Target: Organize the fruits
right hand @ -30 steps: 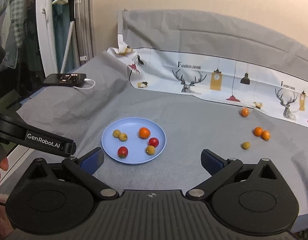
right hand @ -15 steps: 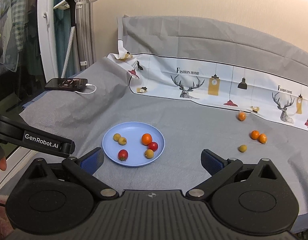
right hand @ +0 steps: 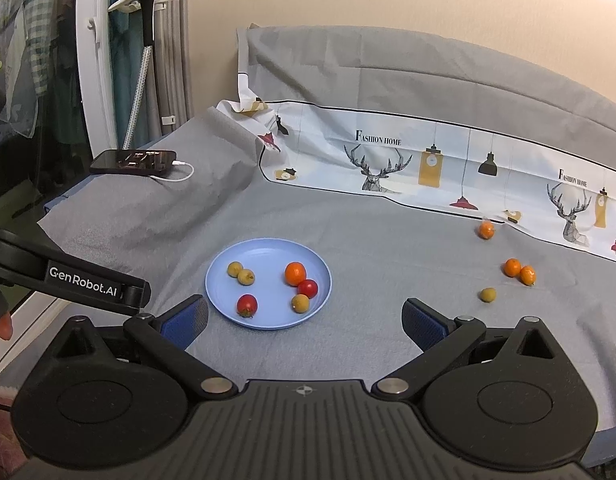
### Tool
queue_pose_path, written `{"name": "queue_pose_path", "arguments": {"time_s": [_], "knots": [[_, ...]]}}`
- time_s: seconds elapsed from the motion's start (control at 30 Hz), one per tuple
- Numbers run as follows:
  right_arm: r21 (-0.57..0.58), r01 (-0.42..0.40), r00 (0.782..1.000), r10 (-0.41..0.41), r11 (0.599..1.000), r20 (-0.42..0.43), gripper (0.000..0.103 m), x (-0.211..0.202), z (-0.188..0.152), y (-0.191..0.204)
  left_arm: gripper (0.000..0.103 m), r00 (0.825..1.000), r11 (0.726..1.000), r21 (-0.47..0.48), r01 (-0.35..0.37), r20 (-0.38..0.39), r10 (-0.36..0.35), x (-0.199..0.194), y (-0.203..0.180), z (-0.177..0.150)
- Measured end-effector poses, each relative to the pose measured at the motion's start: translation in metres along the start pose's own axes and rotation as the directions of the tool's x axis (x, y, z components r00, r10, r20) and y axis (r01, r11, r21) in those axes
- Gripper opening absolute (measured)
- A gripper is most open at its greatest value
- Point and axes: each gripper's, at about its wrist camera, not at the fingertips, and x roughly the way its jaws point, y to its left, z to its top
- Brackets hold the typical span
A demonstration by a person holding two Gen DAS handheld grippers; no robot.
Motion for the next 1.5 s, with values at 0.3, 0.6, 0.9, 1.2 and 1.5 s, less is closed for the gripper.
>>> {"name": "queue_pose_path", "arguments": {"time_s": [0.3, 0.6, 0.9, 1.2, 1.5], "knots": [[0.002, -0.005, 1.000, 0.005, 1.000, -0.013, 0.102, 0.005, -0.001, 0.000, 0.103, 1.000, 1.000, 0.011, -0.005, -0.005, 0.005, 0.003, -0.003, 0.001], [0.007, -0.016, 0.999, 0.016, 1.000, -0.032, 0.102, 0.014, -0.002, -0.003, 0.103, 1.000, 1.000, 0.014, -0.011, -0.029, 0.012, 0.012, -0.004, 0.005], [0.050, -0.030, 0.996, 0.034, 0.998, -0.078, 0.102, 0.033, -0.006, -0.015, 0.103, 0.997, 1.000, 0.025, -0.012, -0.073, 0.013, 0.030, -0.011, 0.017], [0.141, -0.021, 0.993, 0.037, 0.990, -0.113, 0.102, 0.059, -0.015, -0.041, 0.103, 0.990, 0.997, 0.071, -0.033, -0.133, 0.042, 0.056, -0.034, 0.032], [0.335, 0.223, 0.973, -0.188, 0.916, -0.133, 0.102, 0.092, -0.033, -0.142, 0.103, 0.981, 0.991, 0.125, -0.045, -0.181, 0.067, 0.091, -0.084, 0.068]]}}
